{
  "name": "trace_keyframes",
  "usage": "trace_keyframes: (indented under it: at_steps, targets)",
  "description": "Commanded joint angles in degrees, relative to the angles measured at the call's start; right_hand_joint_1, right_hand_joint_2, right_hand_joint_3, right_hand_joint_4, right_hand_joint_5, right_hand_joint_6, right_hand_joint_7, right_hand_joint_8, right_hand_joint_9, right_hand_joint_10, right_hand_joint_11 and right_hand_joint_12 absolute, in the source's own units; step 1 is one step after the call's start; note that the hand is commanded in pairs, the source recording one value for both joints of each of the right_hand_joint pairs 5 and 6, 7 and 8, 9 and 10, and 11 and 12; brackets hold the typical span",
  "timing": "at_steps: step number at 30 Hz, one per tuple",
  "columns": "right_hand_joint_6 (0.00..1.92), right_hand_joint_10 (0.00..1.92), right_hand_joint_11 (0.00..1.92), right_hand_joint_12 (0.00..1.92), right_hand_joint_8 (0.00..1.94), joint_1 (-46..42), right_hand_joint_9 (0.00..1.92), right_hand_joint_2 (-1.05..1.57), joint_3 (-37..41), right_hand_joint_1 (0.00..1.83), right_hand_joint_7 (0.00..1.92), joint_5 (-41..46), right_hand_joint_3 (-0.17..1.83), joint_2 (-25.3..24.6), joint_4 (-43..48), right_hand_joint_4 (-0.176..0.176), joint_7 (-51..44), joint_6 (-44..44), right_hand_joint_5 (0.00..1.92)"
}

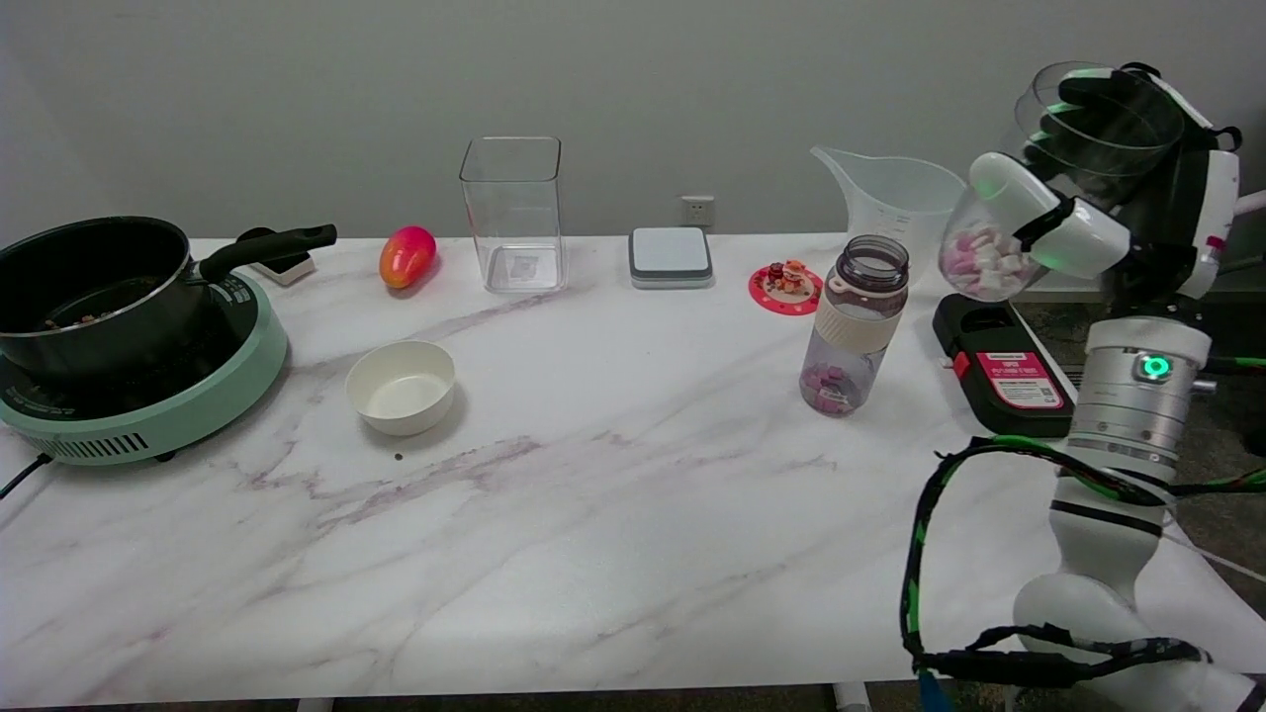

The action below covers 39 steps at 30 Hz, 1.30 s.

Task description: Pour the candy into the black bottle.

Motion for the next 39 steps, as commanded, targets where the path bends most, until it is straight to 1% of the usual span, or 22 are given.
trace_keyframes:
  at_steps: [1, 5, 7, 10, 15, 19, 20, 24, 32, 39]
  targets:
    - [1.18, 1.52, 1.29, 1.29, 1.51, -7.01, 1.52, 1.12, 14.0, 1.3, 1.51, 3.55, 0.65, 8.94, -9.9, 0.0, 0.22, -5.73, 1.18]
    - [1.13, 1.48, 1.26, 1.26, 1.47, -7.01, 1.48, 0.97, 15.79, 1.34, 1.47, 3.68, 0.76, 9.02, -13.69, 0.0, 0.28, -9.05, 1.13]
    - [1.09, 1.44, 1.21, 1.21, 1.43, -6.9, 1.44, 0.81, 17.27, 1.38, 1.43, 2.84, 0.87, 9.12, -16.03, 0.0, 0.28, -13.09, 1.09]
    - [1.06, 1.41, 1.16, 1.16, 1.41, -6.2, 1.41, 0.7, 18.72, 1.41, 1.41, 0.9, 0.96, 9.58, -18.58, 0.0, 0.28, -17.78, 1.06]
    - [1.05, 1.4, 1.15, 1.15, 1.39, -3.18, 1.4, 0.6, 20.86, 1.42, 1.39, -7.8, 1.04, 11.0, -23.98, 0.0, -0.1, -24.41, 1.05]
    - [1.02, 1.38, 1.14, 1.14, 1.37, -1.55, 1.38, 0.52, 22.51, 1.44, 1.37, -14.79, 1.11, 12.02, -24.9, 0.0, -0.16, -28.73, 1.02]
    - [1.01, 1.37, 1.13, 1.13, 1.36, -1.44, 1.37, 0.47, 23.5, 1.45, 1.36, -17.15, 1.15, 12.27, -24.98, 0.0, 0.08, -30.18, 1.01]
    - [0.98, 1.35, 1.11, 1.11, 1.35, -2.09, 1.35, 0.37, 25.26, 1.46, 1.35, -22.38, 1.23, 13.02, -24.77, 0.0, 0.28, -31.1, 0.98]
    - [0.97, 1.32, 1.09, 1.09, 1.33, -3.25, 1.32, 0.28, 27.15, 1.47, 1.33, -26.16, 1.32, 13.5, -22.97, 0.0, 0.36, -31.19, 0.97]
    - [0.93, 1.29, 1.07, 1.07, 1.3, -2.8, 1.29, 0.17, 28.15, 1.5, 1.3, -33.81, 1.41, 13.91, -22.89, 0.0, 0.56, -33.7, 0.93]
